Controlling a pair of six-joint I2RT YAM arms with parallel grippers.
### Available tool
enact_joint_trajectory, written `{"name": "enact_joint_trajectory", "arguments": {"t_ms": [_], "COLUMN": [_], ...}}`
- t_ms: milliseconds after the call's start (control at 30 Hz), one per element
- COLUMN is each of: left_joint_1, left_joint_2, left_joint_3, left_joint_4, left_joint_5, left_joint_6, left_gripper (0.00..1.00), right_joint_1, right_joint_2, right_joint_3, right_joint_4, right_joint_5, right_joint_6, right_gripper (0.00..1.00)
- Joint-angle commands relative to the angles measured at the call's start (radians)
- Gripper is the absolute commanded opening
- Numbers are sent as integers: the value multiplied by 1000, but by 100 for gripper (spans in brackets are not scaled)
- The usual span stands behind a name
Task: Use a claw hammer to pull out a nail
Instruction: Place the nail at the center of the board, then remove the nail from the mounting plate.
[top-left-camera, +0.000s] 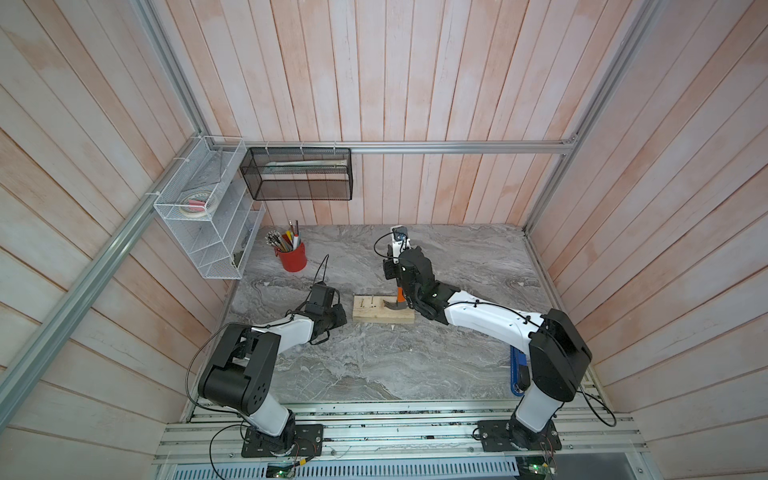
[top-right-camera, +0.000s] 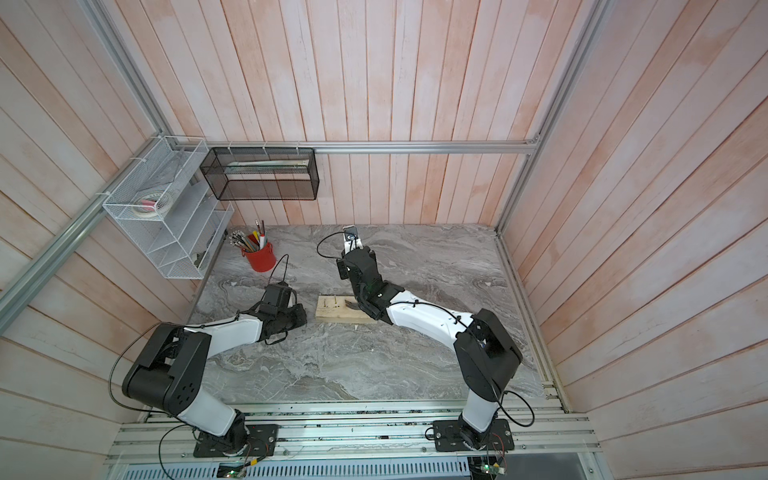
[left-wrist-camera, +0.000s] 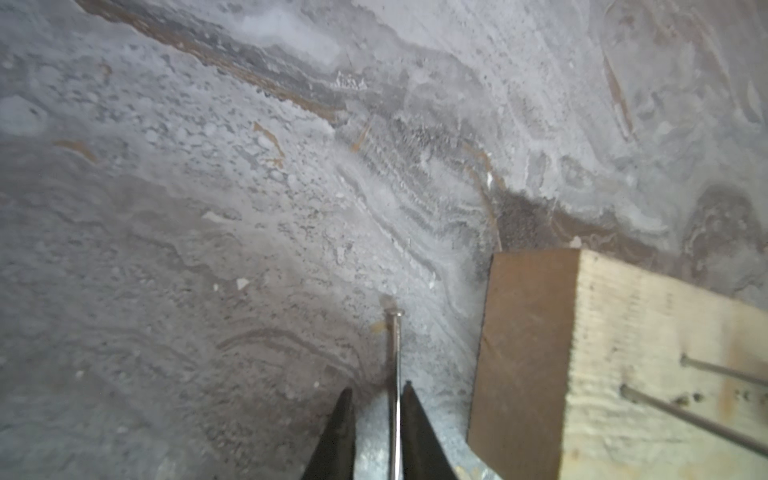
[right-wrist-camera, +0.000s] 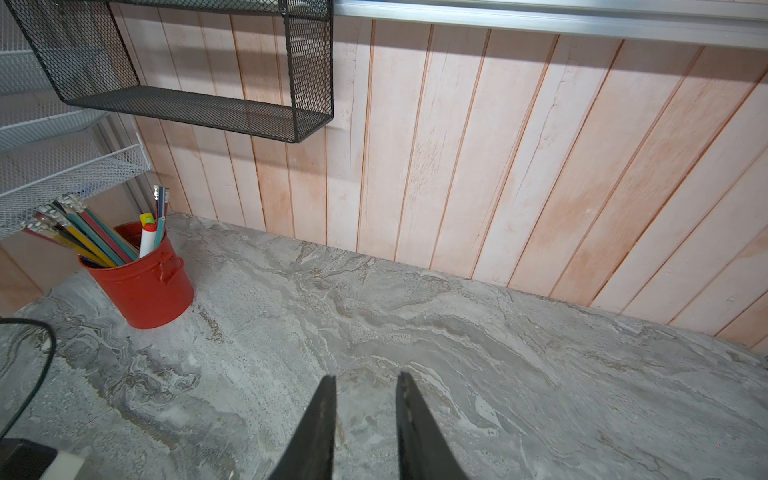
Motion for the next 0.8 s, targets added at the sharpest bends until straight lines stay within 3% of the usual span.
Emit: {"name": "enact_joint_trajectory", "arguments": {"t_ms": [0, 200, 367, 467, 633, 767], "left_joint_1": [3, 6, 64, 65, 60, 60], "left_joint_2": [12, -55, -124, -87, 20, 47], "left_joint_3": [0, -16, -153, -180, -181, -188], "left_joint_4": [-78, -20, 360, 511, 650, 671], "left_joint_5": [-21, 55, 392, 482, 571, 572], "left_joint_6": [16, 11, -86, -133, -170, -176], "left_gripper": [32, 33, 38, 38, 34, 31], "right_joint_1": [5, 6, 6, 6, 5, 5], "right_joint_2": [1, 11, 31, 40, 50, 53], "right_joint_3": [61, 69, 98, 108, 111, 112], "right_joint_4": [36, 33, 26, 28, 29, 34], "right_joint_5": [3, 19, 27, 23, 28, 15], "right_joint_6": [7, 10, 14, 16, 14, 14], "right_gripper": [0, 0, 0, 0, 0, 0]}}
